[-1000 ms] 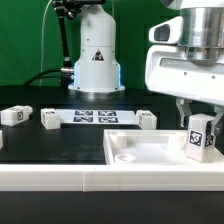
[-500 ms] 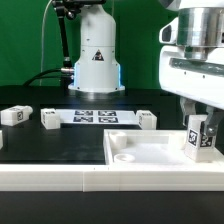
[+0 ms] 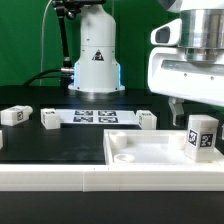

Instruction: Assemble one leg

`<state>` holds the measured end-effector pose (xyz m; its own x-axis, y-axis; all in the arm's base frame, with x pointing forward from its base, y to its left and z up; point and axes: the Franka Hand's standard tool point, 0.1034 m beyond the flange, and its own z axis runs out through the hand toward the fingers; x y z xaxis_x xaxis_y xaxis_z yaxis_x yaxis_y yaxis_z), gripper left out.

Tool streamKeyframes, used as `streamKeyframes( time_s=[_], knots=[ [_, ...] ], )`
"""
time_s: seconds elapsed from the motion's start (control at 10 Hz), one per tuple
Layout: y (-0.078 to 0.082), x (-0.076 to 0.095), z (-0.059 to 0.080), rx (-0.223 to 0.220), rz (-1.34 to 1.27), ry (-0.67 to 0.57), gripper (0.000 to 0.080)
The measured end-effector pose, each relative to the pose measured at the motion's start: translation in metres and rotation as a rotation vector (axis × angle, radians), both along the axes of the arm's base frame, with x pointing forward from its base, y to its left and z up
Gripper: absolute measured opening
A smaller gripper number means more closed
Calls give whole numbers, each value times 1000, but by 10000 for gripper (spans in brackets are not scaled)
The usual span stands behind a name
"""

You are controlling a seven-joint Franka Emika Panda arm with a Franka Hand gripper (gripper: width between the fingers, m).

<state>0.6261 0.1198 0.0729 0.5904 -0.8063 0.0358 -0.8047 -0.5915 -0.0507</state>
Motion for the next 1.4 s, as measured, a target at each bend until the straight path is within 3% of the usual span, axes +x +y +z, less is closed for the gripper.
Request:
streamKeyframes(
  time_s=[0.7, 1.2, 1.3, 1.4],
  knots=[
    [3, 1, 1, -44, 638, 0, 649],
    [4, 3, 1, -76, 877, -10, 649],
    [3, 3, 1, -76, 885, -10, 529],
    [3, 3, 1, -76, 882, -10, 529]
  ],
)
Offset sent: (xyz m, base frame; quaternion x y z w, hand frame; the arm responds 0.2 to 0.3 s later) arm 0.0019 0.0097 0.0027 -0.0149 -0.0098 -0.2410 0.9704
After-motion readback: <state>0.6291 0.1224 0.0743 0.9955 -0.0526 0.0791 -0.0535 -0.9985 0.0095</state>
